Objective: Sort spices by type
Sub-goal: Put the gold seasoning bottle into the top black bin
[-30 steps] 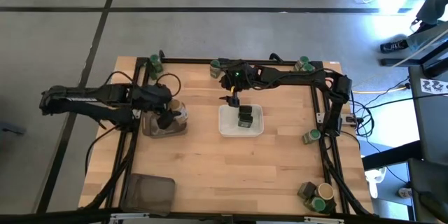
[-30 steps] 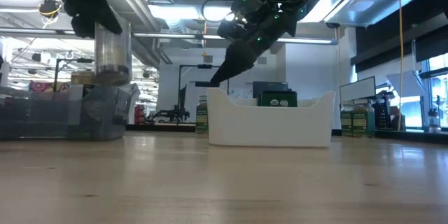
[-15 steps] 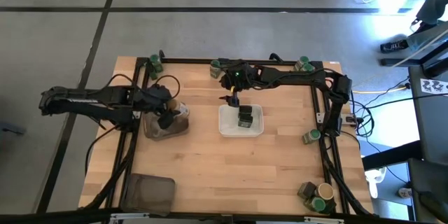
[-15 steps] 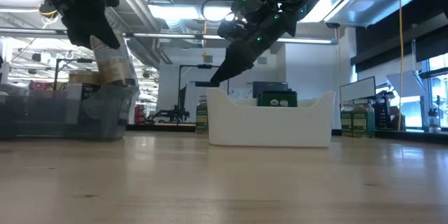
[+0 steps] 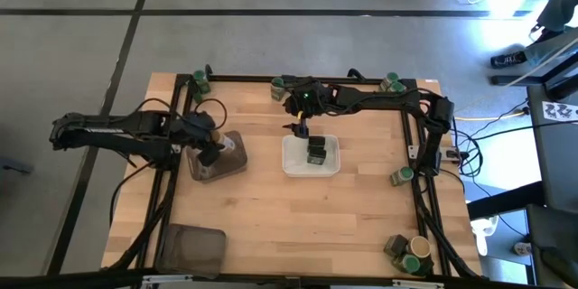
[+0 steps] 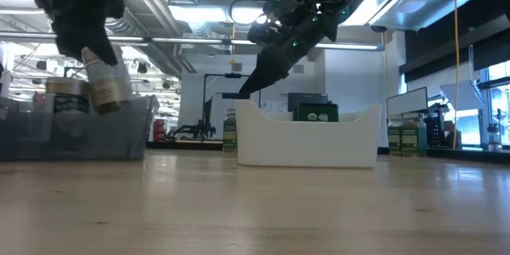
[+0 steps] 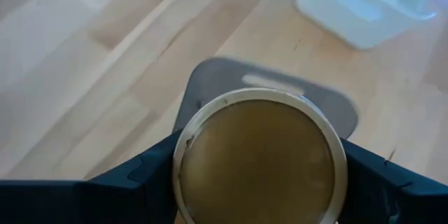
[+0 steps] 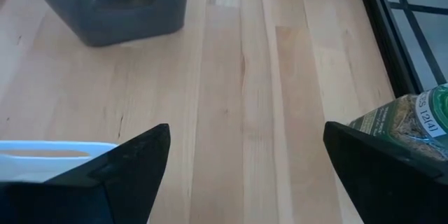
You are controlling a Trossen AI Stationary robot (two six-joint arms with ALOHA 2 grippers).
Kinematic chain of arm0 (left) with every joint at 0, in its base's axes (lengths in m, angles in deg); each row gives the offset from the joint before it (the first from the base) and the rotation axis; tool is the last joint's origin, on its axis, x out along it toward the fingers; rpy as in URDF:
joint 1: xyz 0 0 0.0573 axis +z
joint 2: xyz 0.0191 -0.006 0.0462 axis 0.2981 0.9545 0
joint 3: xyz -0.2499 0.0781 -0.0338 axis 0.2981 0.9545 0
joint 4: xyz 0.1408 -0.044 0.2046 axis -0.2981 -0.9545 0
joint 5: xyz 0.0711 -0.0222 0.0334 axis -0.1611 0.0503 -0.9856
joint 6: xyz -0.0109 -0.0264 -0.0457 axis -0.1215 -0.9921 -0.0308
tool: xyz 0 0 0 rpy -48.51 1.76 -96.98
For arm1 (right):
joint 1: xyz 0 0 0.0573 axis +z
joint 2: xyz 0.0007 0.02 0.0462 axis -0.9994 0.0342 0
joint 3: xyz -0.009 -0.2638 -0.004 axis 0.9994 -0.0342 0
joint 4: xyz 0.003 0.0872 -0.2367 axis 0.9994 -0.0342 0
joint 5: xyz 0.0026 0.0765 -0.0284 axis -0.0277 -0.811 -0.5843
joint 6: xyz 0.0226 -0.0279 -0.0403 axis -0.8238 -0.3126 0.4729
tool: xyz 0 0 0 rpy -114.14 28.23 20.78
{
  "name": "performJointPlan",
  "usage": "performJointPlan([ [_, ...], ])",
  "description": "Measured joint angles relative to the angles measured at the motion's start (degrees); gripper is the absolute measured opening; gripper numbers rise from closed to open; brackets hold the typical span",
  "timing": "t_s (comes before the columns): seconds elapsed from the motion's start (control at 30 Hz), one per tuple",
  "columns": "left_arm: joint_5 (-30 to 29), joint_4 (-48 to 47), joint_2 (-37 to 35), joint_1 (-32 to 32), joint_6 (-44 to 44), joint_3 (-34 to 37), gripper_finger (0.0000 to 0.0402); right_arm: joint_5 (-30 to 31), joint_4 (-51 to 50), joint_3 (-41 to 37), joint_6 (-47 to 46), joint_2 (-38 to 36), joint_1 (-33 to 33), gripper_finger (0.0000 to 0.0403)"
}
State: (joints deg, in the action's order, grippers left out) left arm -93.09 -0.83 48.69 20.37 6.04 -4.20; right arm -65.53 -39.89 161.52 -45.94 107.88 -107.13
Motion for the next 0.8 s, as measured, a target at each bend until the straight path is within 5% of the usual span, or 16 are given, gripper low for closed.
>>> performJointPlan([
  [0.8, -3.03, -2.52, 4.34, 0.09, -6.82, 4.37, 0.0282, -0.02, 0.14, 0.0, 0.02, 0.0, 0.0, 0.0376],
])
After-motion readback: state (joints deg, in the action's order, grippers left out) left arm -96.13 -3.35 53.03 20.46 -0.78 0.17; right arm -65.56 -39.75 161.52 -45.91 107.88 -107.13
